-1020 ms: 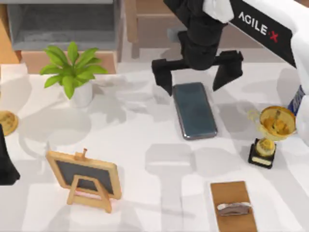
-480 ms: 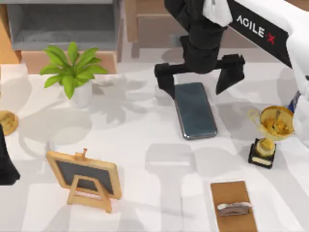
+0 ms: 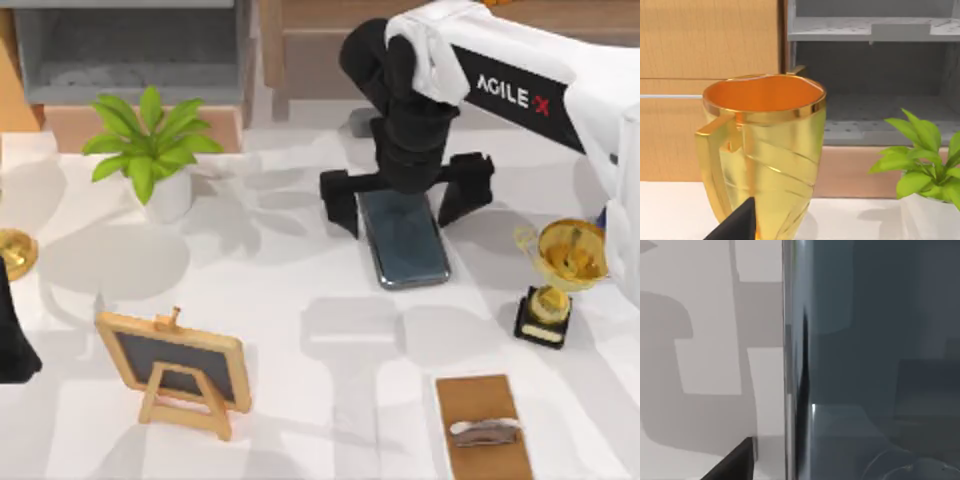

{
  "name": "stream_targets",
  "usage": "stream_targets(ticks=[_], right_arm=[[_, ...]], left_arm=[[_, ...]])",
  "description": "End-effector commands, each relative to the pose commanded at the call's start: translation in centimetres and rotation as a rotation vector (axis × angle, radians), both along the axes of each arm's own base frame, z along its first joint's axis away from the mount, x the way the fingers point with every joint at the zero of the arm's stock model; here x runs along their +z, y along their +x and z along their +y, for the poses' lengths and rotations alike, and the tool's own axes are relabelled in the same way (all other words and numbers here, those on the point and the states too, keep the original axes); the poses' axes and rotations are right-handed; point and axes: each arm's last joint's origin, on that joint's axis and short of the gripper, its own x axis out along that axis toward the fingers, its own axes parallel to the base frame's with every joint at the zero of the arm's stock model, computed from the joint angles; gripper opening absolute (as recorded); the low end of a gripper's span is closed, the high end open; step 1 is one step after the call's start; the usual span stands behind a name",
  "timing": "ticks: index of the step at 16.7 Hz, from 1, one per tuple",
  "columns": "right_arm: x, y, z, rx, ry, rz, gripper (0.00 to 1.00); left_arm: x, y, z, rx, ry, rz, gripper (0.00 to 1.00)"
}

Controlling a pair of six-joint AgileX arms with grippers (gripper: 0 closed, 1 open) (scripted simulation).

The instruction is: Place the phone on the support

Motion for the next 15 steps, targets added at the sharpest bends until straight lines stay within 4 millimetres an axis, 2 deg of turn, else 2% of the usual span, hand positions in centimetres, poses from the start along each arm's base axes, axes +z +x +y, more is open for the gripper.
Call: stream_targets(ticks=[5, 15], right_arm=[[-0.62, -0.06, -0.04, 0.000, -0.001, 0.001, 1.00], [-0.62, -0.06, -0.04, 0.000, -0.001, 0.001, 0.25]], left_arm=[[0.00, 0.00, 0.00, 0.000, 0.000, 0.000, 1.00], [0.00, 0.00, 0.00, 0.000, 0.000, 0.000, 1.00]])
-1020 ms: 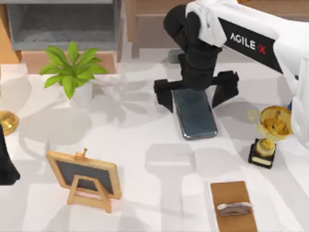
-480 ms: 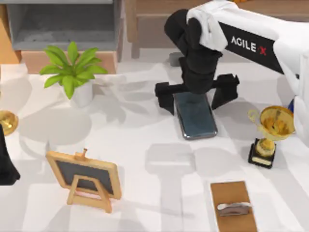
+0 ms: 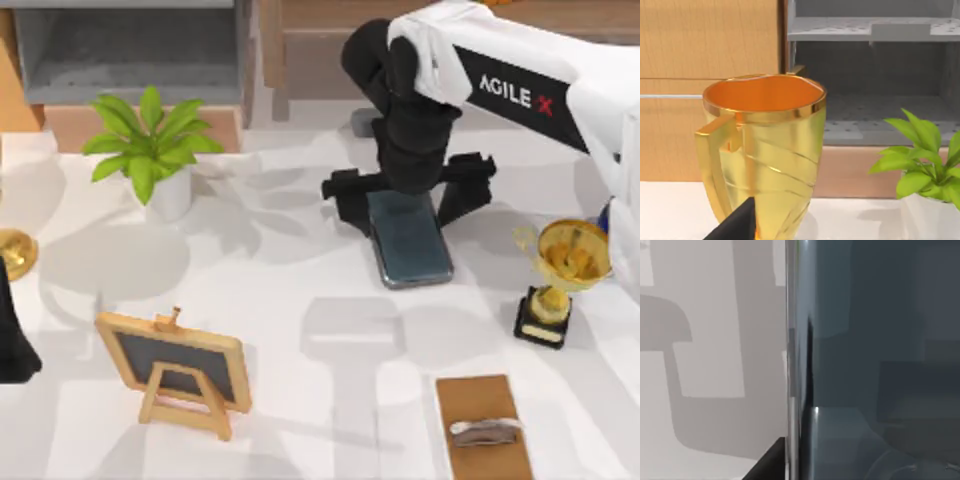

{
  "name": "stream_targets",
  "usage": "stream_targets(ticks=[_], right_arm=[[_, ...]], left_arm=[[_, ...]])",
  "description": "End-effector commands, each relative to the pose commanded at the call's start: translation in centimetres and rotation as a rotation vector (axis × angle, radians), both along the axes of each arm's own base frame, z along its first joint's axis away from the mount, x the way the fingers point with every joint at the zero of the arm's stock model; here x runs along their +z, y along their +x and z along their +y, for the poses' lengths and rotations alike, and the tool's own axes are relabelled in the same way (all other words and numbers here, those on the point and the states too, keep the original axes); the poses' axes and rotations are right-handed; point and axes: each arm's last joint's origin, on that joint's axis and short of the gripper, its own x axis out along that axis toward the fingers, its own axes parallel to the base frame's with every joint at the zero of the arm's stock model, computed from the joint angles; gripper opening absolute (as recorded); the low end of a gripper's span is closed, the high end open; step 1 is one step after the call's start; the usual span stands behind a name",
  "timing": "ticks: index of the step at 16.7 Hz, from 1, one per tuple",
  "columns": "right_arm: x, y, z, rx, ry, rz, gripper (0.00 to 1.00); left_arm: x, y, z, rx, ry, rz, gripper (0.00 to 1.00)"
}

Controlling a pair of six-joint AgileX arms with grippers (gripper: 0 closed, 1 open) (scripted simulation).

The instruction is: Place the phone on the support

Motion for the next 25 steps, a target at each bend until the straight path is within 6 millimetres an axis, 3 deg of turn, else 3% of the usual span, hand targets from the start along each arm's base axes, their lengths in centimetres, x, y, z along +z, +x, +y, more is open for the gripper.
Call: stream_targets(ticks=[3, 4, 11, 12, 17, 22, 25], right_arm=[[0.0, 0.0, 0.0, 0.000, 0.000, 0.000, 0.02], [0.0, 0.0, 0.0, 0.000, 0.000, 0.000, 0.00], [0.0, 0.0, 0.0, 0.000, 0.000, 0.000, 0.00], [1.8, -0.2, -0.1, 0.005, -0.001, -0.024, 0.00], [3.5, -0.2, -0.1, 0.005, -0.002, -0.022, 0.00], [3.5, -0.2, -0.1, 0.003, -0.002, -0.020, 0.00], [6.2, -0.2, 0.0, 0.014, 0.045, -0.081, 0.00]], left_arm=[[0.0, 0.0, 0.0, 0.000, 0.000, 0.000, 1.00], [0.0, 0.0, 0.0, 0.000, 0.000, 0.000, 1.00], [0.0, 0.0, 0.0, 0.000, 0.000, 0.000, 1.00], [0.0, 0.0, 0.0, 0.000, 0.000, 0.000, 1.00], [0.0, 0.0, 0.0, 0.000, 0.000, 0.000, 1.00], [0.0, 0.0, 0.0, 0.000, 0.000, 0.000, 1.00], [0.0, 0.0, 0.0, 0.000, 0.000, 0.000, 1.00]])
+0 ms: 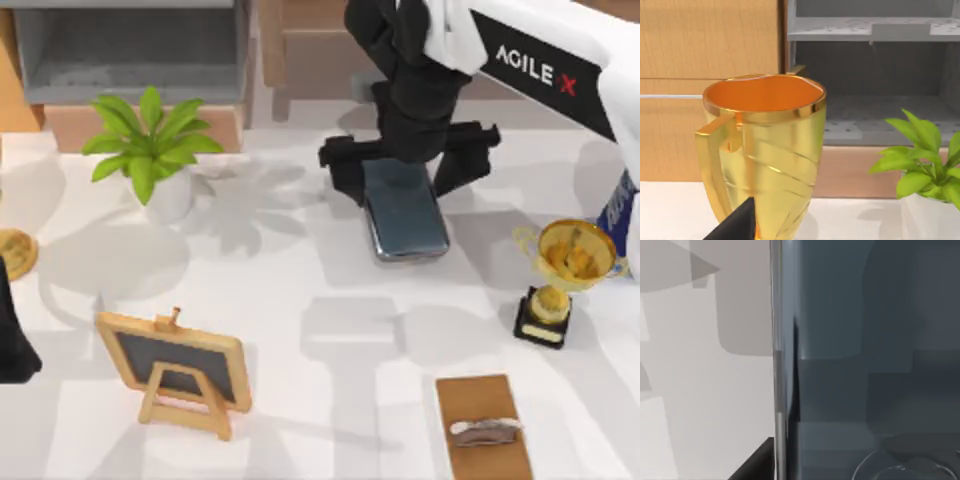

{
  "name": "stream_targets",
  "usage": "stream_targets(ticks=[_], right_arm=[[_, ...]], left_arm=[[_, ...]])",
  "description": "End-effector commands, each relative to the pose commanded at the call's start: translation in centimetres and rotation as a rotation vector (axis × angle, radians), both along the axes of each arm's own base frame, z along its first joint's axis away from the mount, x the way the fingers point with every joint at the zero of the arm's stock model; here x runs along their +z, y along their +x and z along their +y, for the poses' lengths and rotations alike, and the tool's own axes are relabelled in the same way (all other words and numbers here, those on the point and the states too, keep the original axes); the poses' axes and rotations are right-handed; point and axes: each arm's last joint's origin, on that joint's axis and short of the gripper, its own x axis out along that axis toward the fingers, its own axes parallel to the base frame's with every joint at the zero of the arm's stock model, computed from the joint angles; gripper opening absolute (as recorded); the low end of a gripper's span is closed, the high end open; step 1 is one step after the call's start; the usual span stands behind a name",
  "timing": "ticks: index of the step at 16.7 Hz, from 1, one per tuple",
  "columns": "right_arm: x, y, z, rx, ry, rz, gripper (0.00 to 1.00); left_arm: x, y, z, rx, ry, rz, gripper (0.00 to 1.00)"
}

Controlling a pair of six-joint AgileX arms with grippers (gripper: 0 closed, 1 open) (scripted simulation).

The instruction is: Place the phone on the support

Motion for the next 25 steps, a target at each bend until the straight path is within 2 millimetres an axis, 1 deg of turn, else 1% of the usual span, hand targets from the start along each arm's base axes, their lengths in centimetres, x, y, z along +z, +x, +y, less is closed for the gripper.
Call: stream_targets(ticks=[3, 4, 6, 7, 9, 11, 13, 16, 19, 22, 25], right_arm=[[4.7, -0.5, -0.7, 0.026, 0.085, -0.102, 0.00], [6.3, -0.6, -1.2, 0.035, 0.117, -0.141, 0.00], [9.3, -0.8, -3.0, 0.046, 0.177, -0.227, 0.00], [10.6, -0.8, -4.2, 0.048, 0.204, -0.274, 0.00], [13.0, -0.6, -7.3, 0.040, 0.249, -0.375, 0.00], [14.8, -0.3, -11.1, 0.023, 0.277, -0.483, 0.00], [16.0, -0.3, -15.5, -0.004, 0.285, -0.591, 0.00], [16.9, -0.9, -22.6, -0.051, 0.260, -0.744, 0.00], [16.6, -2.8, -29.7, -0.102, 0.201, -0.866, 0.00], [15.0, -5.8, -35.8, -0.150, 0.130, -0.945, 0.00], [12.7, -9.6, -40.5, -0.197, 0.064, -0.986, 0.00]], left_arm=[[0.0, 0.0, 0.0, 0.000, 0.000, 0.000, 1.00], [0.0, 0.0, 0.0, 0.000, 0.000, 0.000, 1.00], [0.0, 0.0, 0.0, 0.000, 0.000, 0.000, 1.00], [0.0, 0.0, 0.0, 0.000, 0.000, 0.000, 1.00], [0.0, 0.0, 0.0, 0.000, 0.000, 0.000, 1.00], [0.0, 0.0, 0.0, 0.000, 0.000, 0.000, 1.00], [0.0, 0.0, 0.0, 0.000, 0.000, 0.000, 1.00], [0.0, 0.0, 0.0, 0.000, 0.000, 0.000, 1.00], [0.0, 0.0, 0.0, 0.000, 0.000, 0.000, 1.00], [0.0, 0.0, 0.0, 0.000, 0.000, 0.000, 1.00], [0.0, 0.0, 0.0, 0.000, 0.000, 0.000, 1.00]])
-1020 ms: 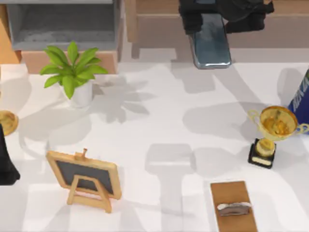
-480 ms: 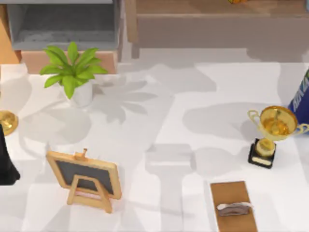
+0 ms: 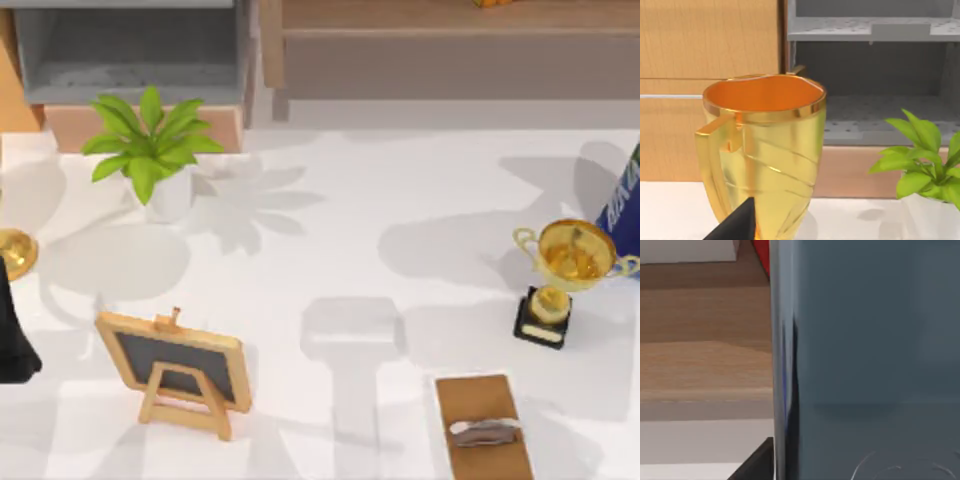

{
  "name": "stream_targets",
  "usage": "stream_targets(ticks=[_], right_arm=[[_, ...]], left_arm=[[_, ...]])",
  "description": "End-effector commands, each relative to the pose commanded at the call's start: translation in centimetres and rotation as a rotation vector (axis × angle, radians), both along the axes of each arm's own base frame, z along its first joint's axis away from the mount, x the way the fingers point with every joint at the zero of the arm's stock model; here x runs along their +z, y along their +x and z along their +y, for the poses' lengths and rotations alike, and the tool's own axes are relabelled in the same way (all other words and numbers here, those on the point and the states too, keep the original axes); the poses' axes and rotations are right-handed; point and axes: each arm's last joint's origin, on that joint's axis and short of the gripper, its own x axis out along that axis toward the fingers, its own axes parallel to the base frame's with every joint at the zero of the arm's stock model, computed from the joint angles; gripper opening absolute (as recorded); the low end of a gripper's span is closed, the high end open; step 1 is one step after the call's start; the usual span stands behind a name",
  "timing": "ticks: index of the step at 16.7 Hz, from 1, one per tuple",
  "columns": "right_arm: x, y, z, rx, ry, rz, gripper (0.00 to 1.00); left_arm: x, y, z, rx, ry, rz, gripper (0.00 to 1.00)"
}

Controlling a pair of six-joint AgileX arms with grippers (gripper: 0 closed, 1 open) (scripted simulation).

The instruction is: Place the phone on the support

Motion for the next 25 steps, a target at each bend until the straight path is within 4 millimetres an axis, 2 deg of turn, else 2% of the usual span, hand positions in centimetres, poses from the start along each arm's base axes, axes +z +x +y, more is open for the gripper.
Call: stream_targets(ticks=[4, 7, 9, 15, 22, 25], right_arm=[[-3.4, -5.2, -3.9, -0.075, -0.028, -0.013, 0.00], [-5.4, -8.2, -5.2, -0.112, -0.032, -0.012, 0.00], [-6.3, -9.4, -5.6, -0.126, -0.031, -0.010, 0.00], [-6.6, -9.9, -5.7, -0.130, -0.030, -0.009, 0.00], [-6.4, -9.3, -6.4, -0.168, -0.011, -0.002, 0.00], [-6.8, -8.5, -6.2, -0.169, 0.002, -0.005, 0.00]], left_arm=[[0.0, 0.0, 0.0, 0.000, 0.000, 0.000, 1.00], [0.0, 0.0, 0.0, 0.000, 0.000, 0.000, 1.00], [0.0, 0.0, 0.0, 0.000, 0.000, 0.000, 1.00], [0.0, 0.0, 0.0, 0.000, 0.000, 0.000, 1.00], [0.0, 0.0, 0.0, 0.000, 0.000, 0.000, 1.00], [0.0, 0.0, 0.0, 0.000, 0.000, 0.000, 1.00]])
